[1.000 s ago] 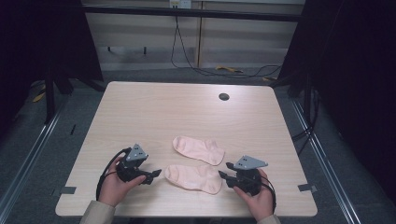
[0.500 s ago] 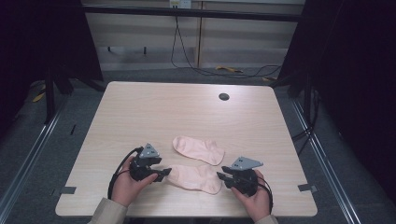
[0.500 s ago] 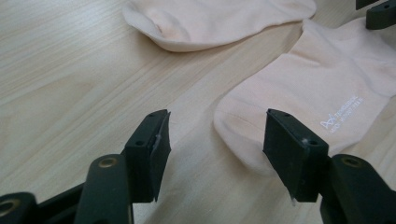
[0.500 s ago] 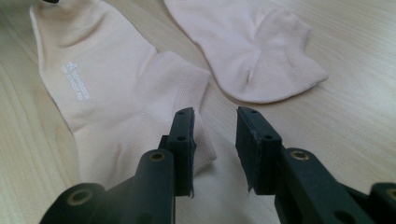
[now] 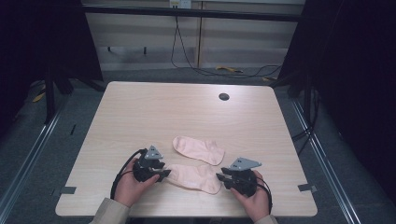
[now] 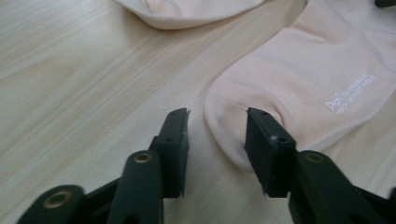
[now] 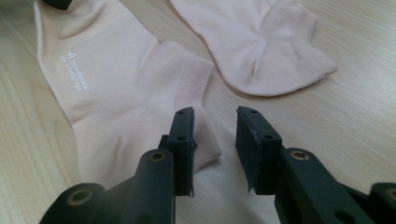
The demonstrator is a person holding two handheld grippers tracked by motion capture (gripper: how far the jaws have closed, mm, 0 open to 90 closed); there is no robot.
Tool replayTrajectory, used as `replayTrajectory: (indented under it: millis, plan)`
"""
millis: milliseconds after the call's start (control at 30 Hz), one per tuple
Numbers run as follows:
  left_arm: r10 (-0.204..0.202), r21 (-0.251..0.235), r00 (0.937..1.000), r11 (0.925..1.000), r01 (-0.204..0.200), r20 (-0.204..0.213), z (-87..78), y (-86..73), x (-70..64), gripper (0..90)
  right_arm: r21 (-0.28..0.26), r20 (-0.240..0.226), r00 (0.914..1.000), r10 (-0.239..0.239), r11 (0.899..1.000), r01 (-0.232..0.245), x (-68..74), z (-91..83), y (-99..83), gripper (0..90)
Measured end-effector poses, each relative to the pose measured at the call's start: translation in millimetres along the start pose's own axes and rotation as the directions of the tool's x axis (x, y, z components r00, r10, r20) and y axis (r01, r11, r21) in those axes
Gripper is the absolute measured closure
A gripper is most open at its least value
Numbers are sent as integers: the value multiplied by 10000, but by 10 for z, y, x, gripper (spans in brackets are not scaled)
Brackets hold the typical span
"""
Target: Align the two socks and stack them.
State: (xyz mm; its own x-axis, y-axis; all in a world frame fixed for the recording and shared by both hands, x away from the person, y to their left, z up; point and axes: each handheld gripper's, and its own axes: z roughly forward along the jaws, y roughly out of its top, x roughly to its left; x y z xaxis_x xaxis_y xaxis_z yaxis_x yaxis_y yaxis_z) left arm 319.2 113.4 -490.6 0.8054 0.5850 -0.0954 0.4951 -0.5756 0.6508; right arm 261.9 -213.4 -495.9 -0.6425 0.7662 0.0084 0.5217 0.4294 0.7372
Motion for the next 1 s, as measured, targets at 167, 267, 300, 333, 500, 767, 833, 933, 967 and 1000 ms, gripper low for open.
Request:
replayTrajectory:
  millis: [167,267,300,333,500,767,833,933,967,1000]
  plan:
    - [26,234,10000,9997,-27,6,-15,9,-2,778,35,0,10000,-13,10000,13,10,5,1,680]
    - [-70,183,9999,9998,69,94,-40,10,3,825,46,-55,10000,-21,10000,21,17,5,3,701]
    - [2,161,10000,9999,-2,22,-50,11,5,832,42,-57,10000,-9,10000,9,18,5,4,701]
    - [27,177,10000,9998,-27,-9,-56,14,3,837,25,-60,10000,8,10000,-8,20,4,5,697]
    - [206,-59,9996,9998,-207,-191,-89,19,9,842,-136,73,9999,129,9998,-128,-5,-43,3,695]
    - [411,-136,9989,9990,-414,-235,-98,34,-19,851,-17,-192,9996,188,9998,-188,17,-2,10,712]
    - [432,-159,9989,9989,-435,-192,-109,40,-16,858,14,-267,9995,157,9999,-157,21,13,17,740]
    - [351,-256,9992,9990,-356,-172,-120,40,-17,868,54,-496,9985,219,9998,-216,26,33,22,808]
    - [373,-296,9991,9988,-379,-222,-128,41,-15,870,88,-542,9984,187,9998,-182,30,34,28,829]
    - [365,-307,9990,9988,-373,-238,-136,43,-15,871,90,-487,9987,147,9999,-142,35,26,35,863]
